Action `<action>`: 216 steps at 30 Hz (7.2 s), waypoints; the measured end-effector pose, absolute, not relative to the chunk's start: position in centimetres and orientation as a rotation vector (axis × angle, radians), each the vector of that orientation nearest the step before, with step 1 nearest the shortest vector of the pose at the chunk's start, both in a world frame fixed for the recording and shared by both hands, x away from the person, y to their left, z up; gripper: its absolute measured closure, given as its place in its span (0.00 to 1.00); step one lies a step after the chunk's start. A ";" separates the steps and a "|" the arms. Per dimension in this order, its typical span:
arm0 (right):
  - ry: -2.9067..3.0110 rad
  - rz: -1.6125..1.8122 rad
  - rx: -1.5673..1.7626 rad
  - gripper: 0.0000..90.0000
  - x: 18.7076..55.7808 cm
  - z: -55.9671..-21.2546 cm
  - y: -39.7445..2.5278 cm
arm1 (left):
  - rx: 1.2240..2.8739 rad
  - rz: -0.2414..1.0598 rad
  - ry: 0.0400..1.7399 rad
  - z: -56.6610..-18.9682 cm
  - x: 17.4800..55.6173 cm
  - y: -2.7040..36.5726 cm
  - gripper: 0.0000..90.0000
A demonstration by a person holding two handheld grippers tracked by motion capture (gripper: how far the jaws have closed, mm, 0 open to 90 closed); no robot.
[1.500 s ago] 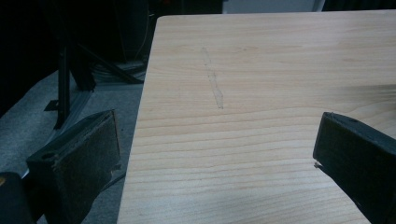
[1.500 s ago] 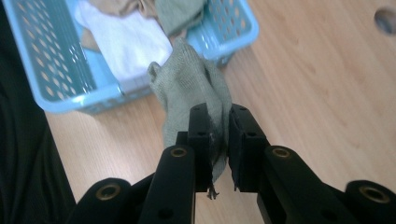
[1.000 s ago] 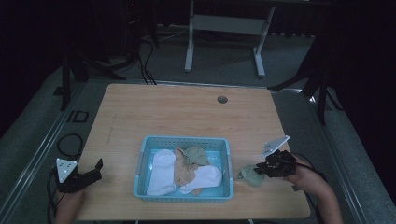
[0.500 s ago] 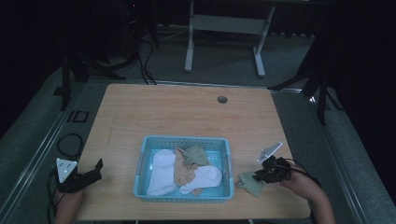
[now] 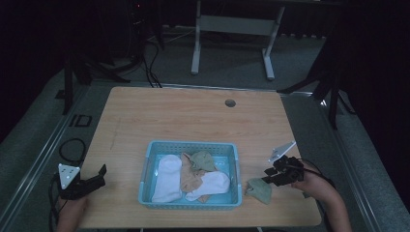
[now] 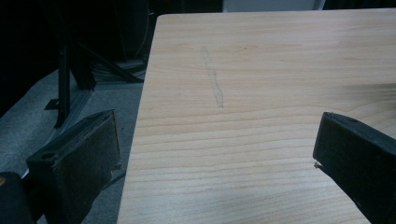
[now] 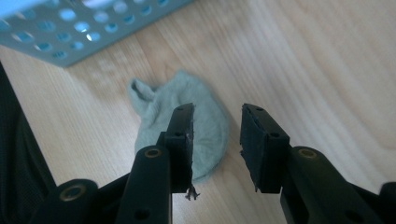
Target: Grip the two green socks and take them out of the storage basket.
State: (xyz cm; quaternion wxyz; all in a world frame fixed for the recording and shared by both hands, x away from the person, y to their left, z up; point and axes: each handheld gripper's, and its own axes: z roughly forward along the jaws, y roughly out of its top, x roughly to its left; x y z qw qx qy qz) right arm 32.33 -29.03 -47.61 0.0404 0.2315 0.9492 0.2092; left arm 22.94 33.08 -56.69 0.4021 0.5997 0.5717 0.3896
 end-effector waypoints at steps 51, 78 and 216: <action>2.980 0.673 0.378 0.70 35.5 -45.9 -14.4 | 1.522 0.980 1.435 -56.7 22.9 33.1 0.00; 3.040 0.580 0.266 0.54 36.2 -49.1 -7.3 | 1.516 0.981 1.426 -56.7 22.9 33.1 0.00; 2.476 1.001 1.135 0.28 33.1 -50.5 -36.8 | 1.519 0.985 1.439 -56.7 22.9 33.1 0.00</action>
